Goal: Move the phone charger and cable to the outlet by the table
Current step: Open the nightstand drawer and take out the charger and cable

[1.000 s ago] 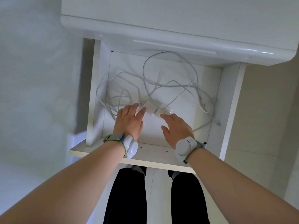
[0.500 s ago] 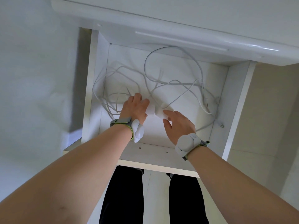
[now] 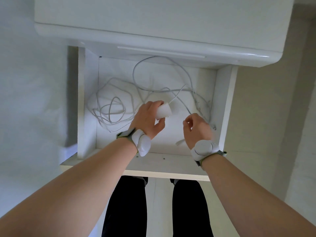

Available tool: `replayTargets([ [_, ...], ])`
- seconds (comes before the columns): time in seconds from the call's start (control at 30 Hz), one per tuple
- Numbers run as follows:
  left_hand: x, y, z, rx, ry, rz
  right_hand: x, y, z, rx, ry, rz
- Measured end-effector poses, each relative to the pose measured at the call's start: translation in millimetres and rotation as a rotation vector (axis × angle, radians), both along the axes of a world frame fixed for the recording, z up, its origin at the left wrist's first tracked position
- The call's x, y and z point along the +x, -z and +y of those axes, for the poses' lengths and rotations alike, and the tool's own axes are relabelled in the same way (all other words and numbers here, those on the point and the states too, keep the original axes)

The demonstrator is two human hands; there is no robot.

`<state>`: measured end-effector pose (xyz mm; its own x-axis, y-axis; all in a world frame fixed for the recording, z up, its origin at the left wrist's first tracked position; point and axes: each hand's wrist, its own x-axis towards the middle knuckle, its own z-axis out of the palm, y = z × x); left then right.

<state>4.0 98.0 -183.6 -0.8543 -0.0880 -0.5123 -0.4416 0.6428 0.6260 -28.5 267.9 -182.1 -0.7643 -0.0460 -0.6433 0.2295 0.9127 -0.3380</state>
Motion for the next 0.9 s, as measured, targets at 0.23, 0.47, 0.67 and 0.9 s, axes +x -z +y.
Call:
replayTargets([
  [0.23,-36.4,-4.7,26.7,-0.148,0.008,0.117,-19.1,9.3,27.9,-0.023,0.11,0.074],
  [0.47,-53.5,14.7,32.5,-0.215,0.206,0.075,-51.4,32.8,21.3,0.009,-0.067,-0.075],
  [0.67,-63.2,7.1,32.2,-0.174,0.28,-0.014,-27.7,18.9,20.3,-0.069,0.152,0.026],
  [0.9,-54.4,-11.8,32.0,-0.099,0.198,-0.003,-12.4,12.8,7.2,-0.257,0.861,-0.406],
])
